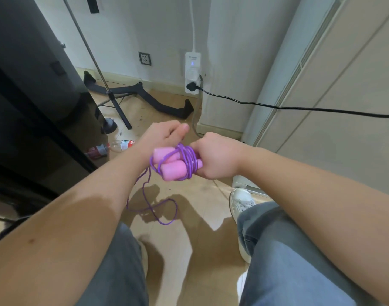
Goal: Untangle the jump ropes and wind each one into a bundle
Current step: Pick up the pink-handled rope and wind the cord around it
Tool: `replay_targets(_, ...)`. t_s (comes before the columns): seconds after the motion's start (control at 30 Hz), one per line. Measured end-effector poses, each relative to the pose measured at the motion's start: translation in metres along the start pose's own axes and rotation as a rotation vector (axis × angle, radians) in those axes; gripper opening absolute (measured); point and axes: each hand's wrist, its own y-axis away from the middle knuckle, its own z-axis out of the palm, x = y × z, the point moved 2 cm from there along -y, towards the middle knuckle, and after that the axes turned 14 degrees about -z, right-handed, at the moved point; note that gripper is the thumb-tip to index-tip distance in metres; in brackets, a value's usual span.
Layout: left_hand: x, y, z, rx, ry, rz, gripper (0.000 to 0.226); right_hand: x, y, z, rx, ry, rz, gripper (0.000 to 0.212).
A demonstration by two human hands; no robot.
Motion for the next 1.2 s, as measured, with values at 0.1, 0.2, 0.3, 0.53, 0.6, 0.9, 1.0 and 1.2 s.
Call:
replay_targets(0.1,-0.006,0.0,0.012,-0.013,0.366,-0.323,0.032,0.001,0.007,-0.006,0.202,-0.181,0.095,0.022)
replay_targets(0.2,-0.005,0.002,0.024,-0.094,0.398,-0.368,0.037,0.011,0.006,-0.009,0.395,-0.196,0.261,0.019)
replay_targets(0.3,0.002,0.009,0.025,-0.201,0.4,-0.353,0.035,0.029,0.003,-0.01,0.446,-0.082,0.465,0.018)
replay_targets(0.53,0.017,0.024,0.019,-0.375,-0.021,-0.064,0.02,0.049,0.017,-0.012,0.217,0.105,0.682,0.008)
replay_targets(0.6,0.022,0.027,0.016,-0.344,-0.222,0.041,0.027,0.046,0.011,-0.007,0.131,0.131,0.688,0.006)
replay_targets(0.9,0.03,0.015,-0.009,0.131,-0.484,0.393,0.061,0.021,-0.003,0.018,-0.305,0.156,0.325,0.006)
replay_targets(1.0,0.017,0.01,-0.008,0.035,-0.252,0.299,0.059,0.008,-0.007,0.019,-0.31,0.174,0.058,0.012)
replay_targets(1.2,0.003,0.001,0.003,-0.018,0.094,-0.093,0.061,0.002,-0.005,0.01,-0.062,0.105,-0.039,0.015)
